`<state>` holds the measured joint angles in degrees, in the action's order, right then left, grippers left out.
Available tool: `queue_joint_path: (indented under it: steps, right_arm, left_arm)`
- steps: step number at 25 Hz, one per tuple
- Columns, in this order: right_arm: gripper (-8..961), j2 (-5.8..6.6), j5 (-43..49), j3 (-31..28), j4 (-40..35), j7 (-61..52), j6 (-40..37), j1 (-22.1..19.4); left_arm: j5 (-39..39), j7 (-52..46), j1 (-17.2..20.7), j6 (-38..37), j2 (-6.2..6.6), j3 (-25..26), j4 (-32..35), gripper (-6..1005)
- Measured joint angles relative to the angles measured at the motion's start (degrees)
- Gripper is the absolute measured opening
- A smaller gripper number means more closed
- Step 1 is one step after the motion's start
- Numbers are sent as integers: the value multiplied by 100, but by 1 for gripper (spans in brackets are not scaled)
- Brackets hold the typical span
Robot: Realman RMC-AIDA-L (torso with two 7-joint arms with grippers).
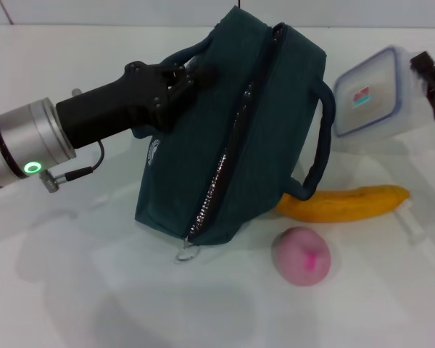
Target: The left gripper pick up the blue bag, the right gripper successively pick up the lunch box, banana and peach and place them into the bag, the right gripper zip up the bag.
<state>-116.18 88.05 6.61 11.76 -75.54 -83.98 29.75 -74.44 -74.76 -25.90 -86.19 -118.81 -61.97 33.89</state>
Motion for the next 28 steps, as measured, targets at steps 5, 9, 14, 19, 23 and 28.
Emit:
queue_joint_path:
  steps: [5, 9, 14, 19, 23, 28]
  right_arm:
    - [101, 3, 79, 16, -295, 68, -523, -31]
    - [91, 23, 85, 16, -373, 79, -824, -5]
    - [84, 36, 84, 53, -434, 44, -953, 103]
    - [76, 35, 83, 63, -473, -74, -1188, 298]
    - [62, 35, 81, 68, -492, -244, -1382, 628]
    - [20, 35, 86, 69, -485, -365, -1456, 896]
  left_arm:
    - [-22, -305, -59, 211, 16, 28, 0, 39]
    - [-24, -325, -97, 397, 8, 31, 0, 39]
    - [-22, -308, -99, 487, -22, 34, 1, 39]
    - [-25, -292, -95, 558, -37, 37, -6, 39]
    - [-26, -279, -116, 655, -38, 31, -57, 39]
    - [-26, -277, -117, 676, -44, 18, -58, 39]
